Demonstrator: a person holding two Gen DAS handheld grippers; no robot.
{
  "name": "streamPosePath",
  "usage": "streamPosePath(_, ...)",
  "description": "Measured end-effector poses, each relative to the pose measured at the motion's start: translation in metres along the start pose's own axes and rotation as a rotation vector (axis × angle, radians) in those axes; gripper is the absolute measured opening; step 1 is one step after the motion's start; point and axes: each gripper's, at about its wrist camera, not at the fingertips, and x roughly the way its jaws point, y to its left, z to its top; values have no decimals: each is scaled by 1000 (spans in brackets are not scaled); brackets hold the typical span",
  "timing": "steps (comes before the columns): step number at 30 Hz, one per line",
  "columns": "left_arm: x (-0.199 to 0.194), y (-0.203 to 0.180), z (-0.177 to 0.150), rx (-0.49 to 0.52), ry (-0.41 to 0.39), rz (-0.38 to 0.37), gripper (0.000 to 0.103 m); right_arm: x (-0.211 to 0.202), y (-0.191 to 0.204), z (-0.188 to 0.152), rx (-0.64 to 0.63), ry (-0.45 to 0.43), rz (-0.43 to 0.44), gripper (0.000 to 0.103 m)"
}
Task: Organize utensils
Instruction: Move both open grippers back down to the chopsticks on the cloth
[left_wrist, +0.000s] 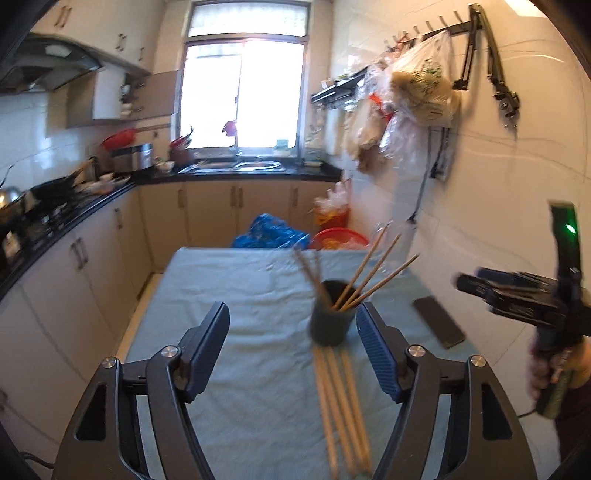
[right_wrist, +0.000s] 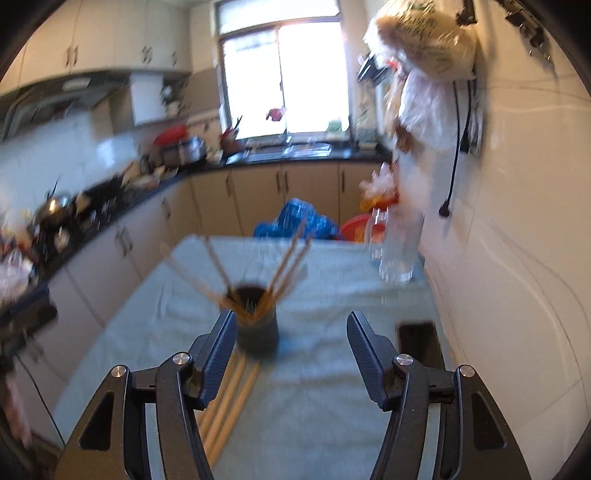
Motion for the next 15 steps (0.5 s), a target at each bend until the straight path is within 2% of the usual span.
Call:
streamPosePath(4,7,22,-27,-57,108,39,71,-14,-11,-36,-78,67,-64,67)
streamPosePath(8,14,34,-54,-116,181,7,71,-30,-26,-64,-102,108,-143,75)
streamPosePath(10,28,30,-72,-105,234,-10,70,-30,-32,-78,-81,131,-134,75)
streamPosePath(11,35,25,-80,-94,260,-23,67,-25,-34,-90,-60,156,-114,75)
streamPosePath(13,53,14,-96,-64,321,-52,53,-15,-33,-106,-19,192,-71,75)
streamPosePath(15,71,3,-107,-48,378,-88,44,-2,-26,-125,27,230,-17,75)
